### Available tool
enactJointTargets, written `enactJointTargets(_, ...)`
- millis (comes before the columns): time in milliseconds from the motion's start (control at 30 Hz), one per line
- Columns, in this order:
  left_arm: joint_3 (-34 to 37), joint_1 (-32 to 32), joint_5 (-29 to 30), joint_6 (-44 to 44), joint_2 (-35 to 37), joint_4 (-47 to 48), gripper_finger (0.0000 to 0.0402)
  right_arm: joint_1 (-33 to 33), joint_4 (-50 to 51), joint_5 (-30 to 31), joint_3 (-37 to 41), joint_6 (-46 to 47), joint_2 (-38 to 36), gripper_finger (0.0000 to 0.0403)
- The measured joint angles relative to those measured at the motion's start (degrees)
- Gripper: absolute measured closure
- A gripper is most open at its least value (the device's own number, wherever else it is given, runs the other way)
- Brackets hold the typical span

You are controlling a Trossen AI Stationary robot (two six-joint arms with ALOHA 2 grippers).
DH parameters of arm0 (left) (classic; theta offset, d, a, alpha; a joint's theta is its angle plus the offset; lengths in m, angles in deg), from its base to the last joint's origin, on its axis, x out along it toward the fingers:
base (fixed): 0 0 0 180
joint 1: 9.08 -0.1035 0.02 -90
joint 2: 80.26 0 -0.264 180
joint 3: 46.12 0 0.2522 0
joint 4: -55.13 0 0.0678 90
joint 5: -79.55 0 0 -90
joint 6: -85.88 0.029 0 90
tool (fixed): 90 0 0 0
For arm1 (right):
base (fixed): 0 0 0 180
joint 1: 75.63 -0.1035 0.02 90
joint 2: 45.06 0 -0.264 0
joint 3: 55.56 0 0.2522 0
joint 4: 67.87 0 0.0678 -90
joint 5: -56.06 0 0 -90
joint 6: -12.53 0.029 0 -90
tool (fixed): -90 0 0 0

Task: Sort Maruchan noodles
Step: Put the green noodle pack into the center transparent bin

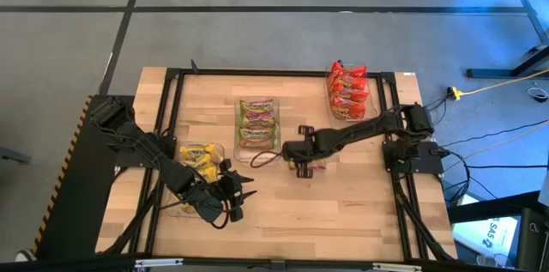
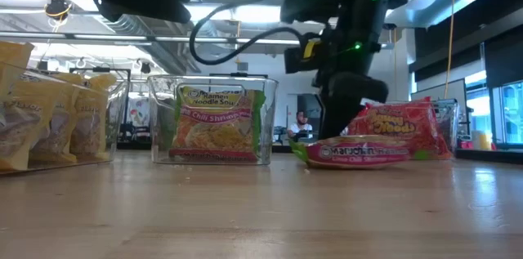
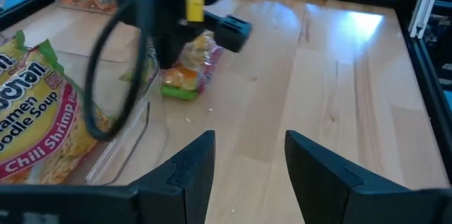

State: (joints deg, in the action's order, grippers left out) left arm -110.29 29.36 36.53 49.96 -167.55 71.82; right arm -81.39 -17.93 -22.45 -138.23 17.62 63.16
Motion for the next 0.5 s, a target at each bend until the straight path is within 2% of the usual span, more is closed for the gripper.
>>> enactJointTargets(300, 0.0, 0.0, 0.0, -1.2, -0.1, -2.8, 0.0237, -7.6, -0.2, -0.5, -0.1, 5.6, 0.0, 0.0393)
enactJointTargets(500, 0.0, -0.3, -0.3, 3.4, -2.9, -10.8, 0.0237, -12.4, -0.5, -1.6, -1.3, 8.8, 0.2, 0.0393)
